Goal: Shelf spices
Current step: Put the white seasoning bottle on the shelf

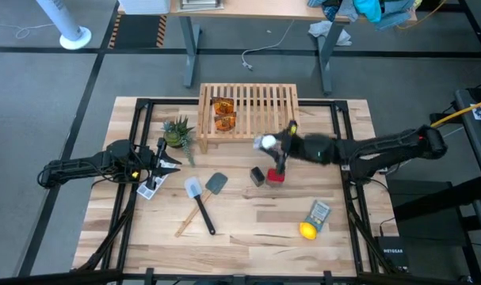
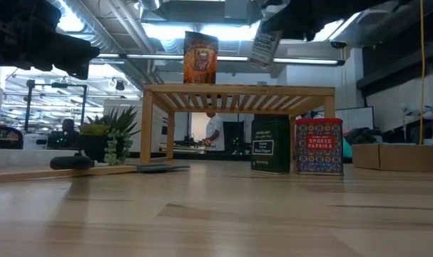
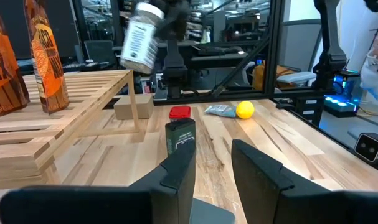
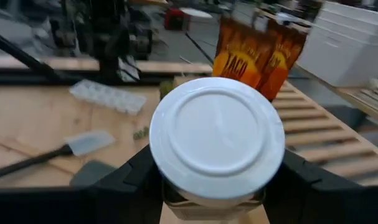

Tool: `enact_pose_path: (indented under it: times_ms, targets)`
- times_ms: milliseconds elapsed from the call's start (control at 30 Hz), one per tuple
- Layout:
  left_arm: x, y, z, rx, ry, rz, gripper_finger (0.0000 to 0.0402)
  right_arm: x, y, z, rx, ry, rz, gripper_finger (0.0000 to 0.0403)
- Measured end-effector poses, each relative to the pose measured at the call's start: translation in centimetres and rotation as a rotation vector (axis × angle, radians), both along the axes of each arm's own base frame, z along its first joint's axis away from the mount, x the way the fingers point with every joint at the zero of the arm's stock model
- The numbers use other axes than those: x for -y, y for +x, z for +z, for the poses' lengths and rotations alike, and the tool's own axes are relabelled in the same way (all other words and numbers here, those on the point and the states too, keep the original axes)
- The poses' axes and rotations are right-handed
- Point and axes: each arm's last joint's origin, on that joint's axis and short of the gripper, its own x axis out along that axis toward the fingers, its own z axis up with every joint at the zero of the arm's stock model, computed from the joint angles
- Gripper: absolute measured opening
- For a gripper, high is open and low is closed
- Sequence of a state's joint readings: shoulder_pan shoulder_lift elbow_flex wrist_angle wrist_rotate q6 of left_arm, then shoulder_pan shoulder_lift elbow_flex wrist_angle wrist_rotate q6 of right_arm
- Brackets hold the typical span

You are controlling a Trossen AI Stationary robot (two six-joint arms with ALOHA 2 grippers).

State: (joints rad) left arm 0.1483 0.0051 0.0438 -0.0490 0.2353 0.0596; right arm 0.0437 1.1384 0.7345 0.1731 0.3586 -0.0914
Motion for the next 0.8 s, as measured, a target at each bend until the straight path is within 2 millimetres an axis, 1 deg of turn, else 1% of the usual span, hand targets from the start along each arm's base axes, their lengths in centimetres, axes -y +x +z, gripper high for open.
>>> enact_pose_path:
  times_ms: [200, 367, 567, 800]
  targets:
    - [0.0, 0.0, 0.0, 0.000, 0.000, 0.000, 0.0098, 5.2, -0.4, 0.2, 0.027, 0.060, 0.128, 0.0200]
    - [0.0, 0.0, 0.0, 0.000, 0.000, 0.000, 0.0098, 8.4, -0.8, 0.3, 0.068, 0.072, 0.150, 0.0200]
    - [0.0, 0.0, 0.0, 0.000, 0.000, 0.000, 0.0098, 10.4, -0.4, 0.0, 0.124, 0.027, 0.215, 0.0200]
    - [0.0, 0.0, 0.0, 0.000, 0.000, 0.000, 0.0098, 11.4, 1.2, -1.6, 0.130, 0.015, 0.237, 0.0200]
